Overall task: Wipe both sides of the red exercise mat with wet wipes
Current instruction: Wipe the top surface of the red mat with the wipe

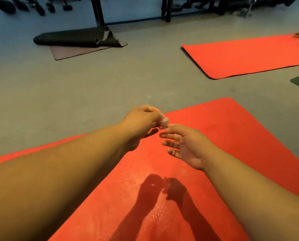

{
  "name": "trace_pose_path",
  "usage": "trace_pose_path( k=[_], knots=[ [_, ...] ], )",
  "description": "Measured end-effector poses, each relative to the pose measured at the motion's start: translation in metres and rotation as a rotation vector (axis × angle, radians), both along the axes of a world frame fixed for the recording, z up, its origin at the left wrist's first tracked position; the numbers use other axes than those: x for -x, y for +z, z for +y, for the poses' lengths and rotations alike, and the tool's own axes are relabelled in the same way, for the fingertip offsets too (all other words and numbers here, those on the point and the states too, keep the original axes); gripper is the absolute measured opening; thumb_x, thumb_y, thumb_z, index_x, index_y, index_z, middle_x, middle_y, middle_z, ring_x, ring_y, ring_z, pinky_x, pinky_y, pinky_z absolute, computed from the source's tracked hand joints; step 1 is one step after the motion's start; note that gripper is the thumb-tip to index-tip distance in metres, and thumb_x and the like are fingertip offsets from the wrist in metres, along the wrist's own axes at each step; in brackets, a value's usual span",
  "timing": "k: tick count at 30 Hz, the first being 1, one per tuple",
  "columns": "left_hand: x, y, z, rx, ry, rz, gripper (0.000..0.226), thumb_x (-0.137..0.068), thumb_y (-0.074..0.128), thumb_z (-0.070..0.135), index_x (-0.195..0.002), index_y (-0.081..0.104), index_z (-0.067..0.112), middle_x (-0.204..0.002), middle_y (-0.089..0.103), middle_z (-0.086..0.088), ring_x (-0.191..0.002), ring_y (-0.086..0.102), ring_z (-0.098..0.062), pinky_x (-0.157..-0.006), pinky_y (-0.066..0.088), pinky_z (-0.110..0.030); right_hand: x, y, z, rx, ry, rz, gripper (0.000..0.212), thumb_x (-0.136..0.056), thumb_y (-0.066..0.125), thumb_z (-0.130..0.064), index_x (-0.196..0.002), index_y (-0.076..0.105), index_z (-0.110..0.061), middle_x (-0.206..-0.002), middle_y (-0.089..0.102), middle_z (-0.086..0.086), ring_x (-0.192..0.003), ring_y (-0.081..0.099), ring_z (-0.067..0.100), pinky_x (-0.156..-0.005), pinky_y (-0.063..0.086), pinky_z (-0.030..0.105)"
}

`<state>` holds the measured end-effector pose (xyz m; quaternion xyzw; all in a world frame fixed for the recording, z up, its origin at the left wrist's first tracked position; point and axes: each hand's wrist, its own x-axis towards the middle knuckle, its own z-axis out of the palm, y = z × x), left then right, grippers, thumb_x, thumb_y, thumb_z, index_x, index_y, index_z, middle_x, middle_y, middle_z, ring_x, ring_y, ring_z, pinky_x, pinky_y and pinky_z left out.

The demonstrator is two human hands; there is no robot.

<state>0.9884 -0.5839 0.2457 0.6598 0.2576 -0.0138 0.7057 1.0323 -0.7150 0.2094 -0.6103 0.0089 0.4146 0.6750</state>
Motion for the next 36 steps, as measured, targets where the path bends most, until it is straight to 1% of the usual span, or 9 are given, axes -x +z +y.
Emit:
trace_pose_path(
  k=[7, 12, 18, 21, 24, 26, 29, 33, 36],
  knots=[
    [-0.03, 0.011, -0.034, 0.006, 0.193, -0.08, 0.019, -0.088, 0.059, -0.003, -0.091, 0.063, 0.016, -0.079, 0.064, -0.006, -0.068, 0.055, -0.016, -0.056, 0.042, -0.019, -0.036, 0.019, -0.018, -0.151, 0.003, -0.034, 0.003, -0.089, 0.061, -0.022, -0.09, 0.06, -0.024, -0.079, 0.064, -0.005, -0.067, 0.056, 0.008, -0.06, 0.042, 0.021],
    [-0.048, 0.019, -0.065, 0.051, 0.551, -0.159, 0.025, -0.087, 0.048, -0.008, -0.083, 0.057, 0.015, -0.06, 0.058, -0.007, -0.053, 0.042, -0.017, -0.045, 0.027, -0.021, -0.054, 0.033, -0.048, -0.122, 0.084, -0.112, 0.013, -0.088, 0.06, -0.016, -0.076, 0.057, -0.019, -0.071, 0.062, -0.001, -0.063, 0.057, 0.011, -0.055, 0.042, 0.024],
    [-0.052, 0.028, -0.117, 0.196, 0.68, -0.225, 0.017, -0.091, 0.06, 0.003, -0.079, 0.057, 0.015, -0.069, 0.056, -0.006, -0.054, 0.046, -0.011, -0.037, 0.031, -0.013, -0.061, 0.047, -0.096, -0.167, 0.071, -0.092, 0.007, -0.085, 0.058, -0.007, -0.079, 0.059, -0.011, -0.067, 0.064, 0.002, -0.056, 0.059, 0.009, -0.051, 0.046, 0.02],
    [-0.037, 0.033, -0.137, 0.129, 0.58, -0.166, 0.01, -0.09, 0.064, 0.014, -0.082, 0.06, 0.016, -0.071, 0.055, -0.001, -0.058, 0.048, -0.011, -0.042, 0.034, -0.014, -0.063, 0.054, -0.12, -0.241, -0.004, -0.098, 0.018, -0.082, 0.062, 0.001, -0.074, 0.053, -0.012, -0.063, 0.062, 0.004, -0.052, 0.056, 0.008, -0.049, 0.046, 0.015],
    [-0.016, 0.039, -0.156, -0.279, 0.3, -0.085, 0.018, -0.087, 0.068, 0.033, -0.077, 0.069, 0.018, -0.067, 0.061, 0.012, -0.061, 0.051, 0.001, -0.057, 0.039, -0.015, -0.062, 0.062, -0.138, -0.219, 0.024, -0.189, 0.018, -0.082, 0.066, -0.004, -0.072, 0.054, -0.014, -0.059, 0.059, 0.0, -0.049, 0.05, 0.006, -0.047, 0.041, 0.014],
    [-0.008, 0.046, -0.167, -0.399, 0.204, -0.116, 0.014, -0.083, 0.072, 0.033, -0.086, 0.074, 0.019, -0.072, 0.067, 0.014, -0.065, 0.057, 0.006, -0.06, 0.042, -0.009, -0.061, 0.068, -0.147, -0.203, 0.036, -0.262, 0.018, -0.084, 0.066, -0.007, -0.069, 0.057, -0.014, -0.056, 0.055, -0.003, -0.048, 0.044, 0.005, -0.047, 0.037, 0.014],
    [-0.002, 0.056, -0.179, -0.432, 0.114, -0.12, 0.019, -0.081, 0.076, 0.023, -0.098, 0.074, 0.013, -0.071, 0.068, 0.004, -0.061, 0.058, 0.001, -0.057, 0.042, -0.009, -0.059, 0.076, -0.161, -0.195, 0.077, -0.287, 0.021, -0.085, 0.066, -0.011, -0.066, 0.058, -0.016, -0.06, 0.059, -0.004, -0.051, 0.048, 0.004, -0.051, 0.041, 0.014],
    [-0.006, 0.063, -0.187, -0.565, 0.013, -0.045, 0.002, -0.079, 0.073, 0.011, -0.078, 0.074, 0.01, -0.064, 0.068, 0.002, -0.064, 0.053, -0.006, -0.061, 0.04, -0.021, -0.059, 0.081, -0.174, -0.137, 0.136, -0.241, 0.021, -0.079, 0.068, 0.001, -0.074, 0.054, -0.015, -0.061, 0.061, 0.001, -0.053, 0.056, 0.009, -0.053, 0.048, 0.018],
    [-0.011, 0.056, -0.184, -0.41, -0.004, -0.042, 0.01, -0.083, 0.07, 0.006, -0.074, 0.067, 0.007, -0.069, 0.065, -0.006, -0.066, 0.056, -0.013, -0.056, 0.045, -0.017, -0.062, 0.08, -0.182, -0.101, 0.142, -0.243, 0.025, -0.075, 0.07, 0.006, -0.082, 0.057, -0.015, -0.062, 0.061, 0.0, -0.051, 0.055, 0.008, -0.053, 0.047, 0.018]
  ],
)
